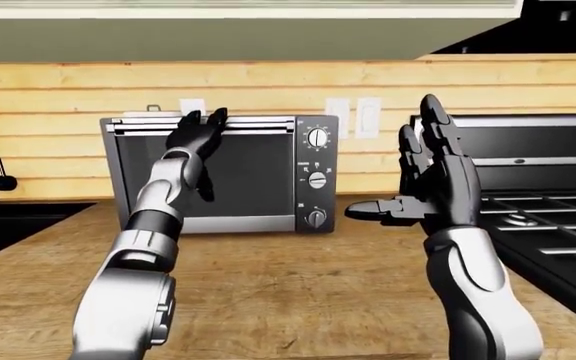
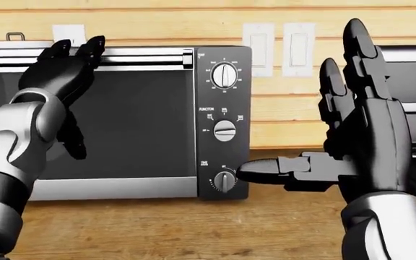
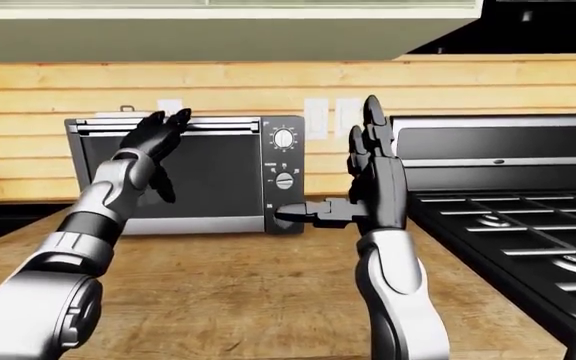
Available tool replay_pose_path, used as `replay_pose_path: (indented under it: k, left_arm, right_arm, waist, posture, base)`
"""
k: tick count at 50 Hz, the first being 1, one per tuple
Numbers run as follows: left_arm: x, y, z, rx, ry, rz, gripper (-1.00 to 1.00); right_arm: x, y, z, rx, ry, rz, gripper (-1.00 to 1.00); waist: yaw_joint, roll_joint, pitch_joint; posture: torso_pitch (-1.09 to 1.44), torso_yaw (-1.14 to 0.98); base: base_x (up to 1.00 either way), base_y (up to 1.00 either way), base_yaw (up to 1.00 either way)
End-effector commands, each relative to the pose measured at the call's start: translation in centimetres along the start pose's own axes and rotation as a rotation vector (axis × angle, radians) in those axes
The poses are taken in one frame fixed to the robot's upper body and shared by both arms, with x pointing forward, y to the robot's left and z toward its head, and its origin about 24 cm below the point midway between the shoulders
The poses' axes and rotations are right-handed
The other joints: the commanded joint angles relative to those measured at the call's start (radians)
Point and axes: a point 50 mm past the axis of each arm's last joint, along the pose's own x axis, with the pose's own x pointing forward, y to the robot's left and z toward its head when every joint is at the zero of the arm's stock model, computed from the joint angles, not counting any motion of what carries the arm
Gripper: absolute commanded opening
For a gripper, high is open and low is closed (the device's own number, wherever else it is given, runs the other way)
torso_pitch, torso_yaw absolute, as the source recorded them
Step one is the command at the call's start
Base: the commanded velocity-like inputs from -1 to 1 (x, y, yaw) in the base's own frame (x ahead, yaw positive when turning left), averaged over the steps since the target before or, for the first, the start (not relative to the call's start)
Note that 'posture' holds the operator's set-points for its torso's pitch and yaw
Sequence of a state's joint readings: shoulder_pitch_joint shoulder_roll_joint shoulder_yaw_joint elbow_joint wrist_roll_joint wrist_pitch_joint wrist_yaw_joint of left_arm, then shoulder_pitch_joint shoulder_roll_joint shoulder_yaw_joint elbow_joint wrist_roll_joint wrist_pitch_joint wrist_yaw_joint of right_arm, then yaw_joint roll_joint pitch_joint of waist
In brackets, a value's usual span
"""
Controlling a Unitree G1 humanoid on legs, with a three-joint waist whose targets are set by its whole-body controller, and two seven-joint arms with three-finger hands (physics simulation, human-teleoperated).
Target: Open the toaster oven door.
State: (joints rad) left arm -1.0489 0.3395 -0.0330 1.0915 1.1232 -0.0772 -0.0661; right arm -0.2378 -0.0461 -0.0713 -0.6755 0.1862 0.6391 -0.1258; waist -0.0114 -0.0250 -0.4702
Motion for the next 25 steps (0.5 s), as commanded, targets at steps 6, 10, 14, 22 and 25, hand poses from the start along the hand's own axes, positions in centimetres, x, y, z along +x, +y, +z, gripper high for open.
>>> replay_pose_path:
  k: [6,10,14,22,25]
  left_arm:
    - [0.1,0.6,0.17,-0.008,-0.01,-0.009,0.77]
    - [0.08,0.51,0.13,-0.005,-0.011,-0.01,0.51]
    - [0.06,0.35,0.1,-0.009,-0.013,-0.014,0.23]
    - [0.01,0.16,0.05,-0.002,-0.013,-0.016,0.05]
    - [-0.02,0.01,-0.08,0.0,-0.011,-0.018,0.0]
  right_arm:
    - [0.15,0.2,1.07,0.003,-0.062,0.01,1.0]
    - [0.15,0.18,1.09,0.003,-0.063,0.01,1.0]
    - [0.12,0.18,1.18,0.003,-0.064,0.01,1.0]
    - [0.09,0.11,1.35,0.004,-0.066,0.007,1.0]
    - [0.12,0.08,1.3,0.004,-0.066,0.006,1.0]
  waist:
    - [-0.001,-0.001,0.013]
    - [-0.001,0.0,0.013]
    - [-0.001,0.0,0.011]
    - [0.0,0.001,0.007]
    - [0.0,0.002,0.006]
  posture:
    - [-0.7,0.0]
    - [-0.7,0.0]
    - [-0.7,0.0]
    - [-0.7,0.0]
    - [-0.7,0.0]
  base:
    - [0.0,0.0,0.0]
    - [0.0,0.0,0.0]
    - [0.0,0.0,0.0]
    - [0.0,0.0,0.0]
    - [0.0,0.0,0.0]
